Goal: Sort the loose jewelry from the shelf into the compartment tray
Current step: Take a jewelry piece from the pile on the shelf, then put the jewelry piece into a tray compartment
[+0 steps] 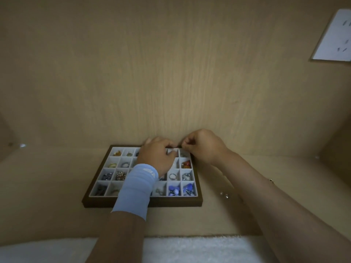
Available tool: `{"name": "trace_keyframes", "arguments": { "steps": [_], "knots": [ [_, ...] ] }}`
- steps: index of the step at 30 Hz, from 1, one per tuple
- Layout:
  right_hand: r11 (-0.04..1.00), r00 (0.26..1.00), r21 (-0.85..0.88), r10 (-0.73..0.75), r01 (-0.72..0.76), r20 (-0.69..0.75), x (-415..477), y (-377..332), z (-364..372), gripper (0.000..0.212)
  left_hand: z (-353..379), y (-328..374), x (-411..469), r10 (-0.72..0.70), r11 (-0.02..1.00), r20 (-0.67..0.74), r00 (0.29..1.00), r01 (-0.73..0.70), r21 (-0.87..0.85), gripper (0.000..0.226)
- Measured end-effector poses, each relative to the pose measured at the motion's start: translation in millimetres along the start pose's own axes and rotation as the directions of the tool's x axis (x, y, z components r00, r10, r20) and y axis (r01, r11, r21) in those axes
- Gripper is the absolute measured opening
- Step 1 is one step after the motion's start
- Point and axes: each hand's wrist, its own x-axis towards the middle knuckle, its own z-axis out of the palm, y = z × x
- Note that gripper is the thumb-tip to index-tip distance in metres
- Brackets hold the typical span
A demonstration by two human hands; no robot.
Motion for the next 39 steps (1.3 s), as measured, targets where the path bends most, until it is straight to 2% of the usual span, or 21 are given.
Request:
{"name": "trace_keyframes", "arguments": {
  "steps": [4,6,12,15,17,20,23,27,30,34,37,39],
  "knots": [
    [0.982,0.997,-0.183,-0.025,0.037,0.070,4,-8,5,0.018,5,-1,-1,0.019,0.997,0.022,1.000,-0.021,0.075,0.025],
    [0.974,0.996,-0.217,-0.042,0.058,0.077,3,-9,6,0.019,5,-1,-1,0.028,0.996,0.004,1.000,-0.028,0.081,0.025],
    [0.994,0.997,-0.099,-0.032,0.039,0.072,-11,-1,-13,0.023,3,8,-5,0.053,0.996,-0.002,0.999,-0.052,0.075,0.022],
    [0.998,0.998,-0.054,-0.028,0.031,0.051,-36,11,-35,0.015,0,24,-10,0.087,0.992,0.054,0.995,-0.081,-0.098,0.018],
    [1.000,0.993,-0.001,-0.022,0.022,0.118,-60,21,-51,0.011,3,42,-14,0.137,0.977,0.141,0.980,-0.110,-0.184,0.014],
    [0.999,0.962,0.039,0.024,-0.036,0.273,-91,35,-71,0.017,16,71,-22,0.233,0.961,0.242,0.942,-0.185,-0.203,0.008],
    [0.995,0.910,-0.047,0.104,-0.094,0.401,-105,48,-83,0.015,30,89,-29,0.273,0.959,0.359,0.892,-0.222,-0.178,0.005],
    [0.990,0.848,-0.020,0.133,-0.143,0.514,-112,54,-86,0.017,39,92,-36,0.273,0.962,0.452,0.849,-0.254,-0.104,0.007],
    [0.987,0.866,-0.034,0.152,-0.155,0.477,-109,57,-80,0.010,41,89,-37,0.281,0.955,0.473,0.835,-0.292,-0.053,0.008],
    [0.981,0.943,-0.159,0.156,-0.113,0.294,-102,61,-72,0.006,43,84,-34,0.303,0.939,0.450,0.840,-0.343,0.006,0.005],
    [0.976,0.953,-0.184,0.160,-0.114,0.257,-100,65,-73,0.006,46,84,-33,0.343,0.934,0.400,0.850,-0.354,-0.049,0.008],
    [0.980,0.955,-0.153,0.161,-0.126,0.248,-99,68,-75,0.008,50,91,-36,0.405,0.911,0.387,0.829,-0.401,-0.095,0.010]
  ]
}}
